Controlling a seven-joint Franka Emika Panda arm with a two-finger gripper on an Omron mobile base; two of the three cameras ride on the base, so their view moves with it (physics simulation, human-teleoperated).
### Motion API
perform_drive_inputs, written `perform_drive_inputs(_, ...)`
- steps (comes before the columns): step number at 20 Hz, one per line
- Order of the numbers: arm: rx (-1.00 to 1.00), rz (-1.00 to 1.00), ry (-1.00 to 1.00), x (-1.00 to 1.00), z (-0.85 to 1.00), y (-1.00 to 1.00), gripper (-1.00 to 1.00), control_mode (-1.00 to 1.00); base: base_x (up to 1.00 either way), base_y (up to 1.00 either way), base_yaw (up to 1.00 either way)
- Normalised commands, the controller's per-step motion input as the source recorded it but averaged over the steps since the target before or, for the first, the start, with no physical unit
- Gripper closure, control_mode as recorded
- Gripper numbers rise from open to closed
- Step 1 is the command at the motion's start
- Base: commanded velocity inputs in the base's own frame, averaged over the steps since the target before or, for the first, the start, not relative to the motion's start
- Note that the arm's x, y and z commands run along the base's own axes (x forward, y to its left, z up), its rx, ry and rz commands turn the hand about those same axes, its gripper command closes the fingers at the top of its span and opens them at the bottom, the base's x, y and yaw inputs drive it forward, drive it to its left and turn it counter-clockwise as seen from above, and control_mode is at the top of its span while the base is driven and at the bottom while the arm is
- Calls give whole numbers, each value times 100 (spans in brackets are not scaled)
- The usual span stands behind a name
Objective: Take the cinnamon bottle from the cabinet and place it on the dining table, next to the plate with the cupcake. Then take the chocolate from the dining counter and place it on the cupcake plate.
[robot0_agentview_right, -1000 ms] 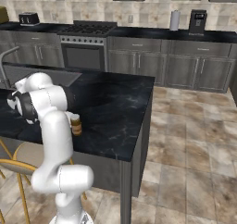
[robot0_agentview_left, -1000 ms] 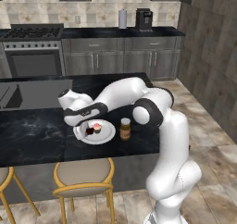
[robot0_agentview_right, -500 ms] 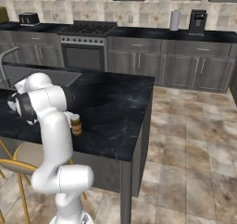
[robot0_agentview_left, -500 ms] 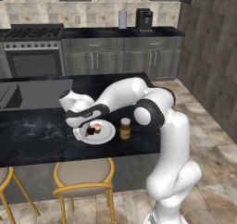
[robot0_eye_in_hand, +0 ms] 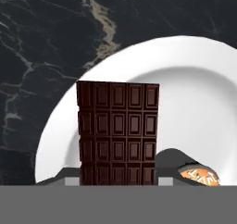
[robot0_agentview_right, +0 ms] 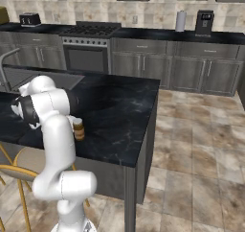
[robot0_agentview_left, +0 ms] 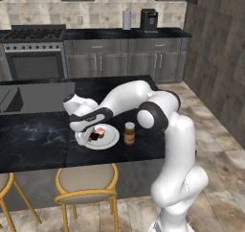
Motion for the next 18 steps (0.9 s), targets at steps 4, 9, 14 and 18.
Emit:
perform_drive_inputs(4, 0, -10, -5, 9, -1, 0, 100, -100, 0, 0, 0)
perform_drive_inputs(9, 0, -10, -4, 3, -4, 0, 100, -100, 0, 0, 0)
perform_drive_inputs(14, 0, -10, -3, 0, -5, 0, -100, -100, 0, 0, 0)
perform_drive_inputs(18, 0, -10, -3, 5, -2, -1, -100, -100, 0, 0, 0)
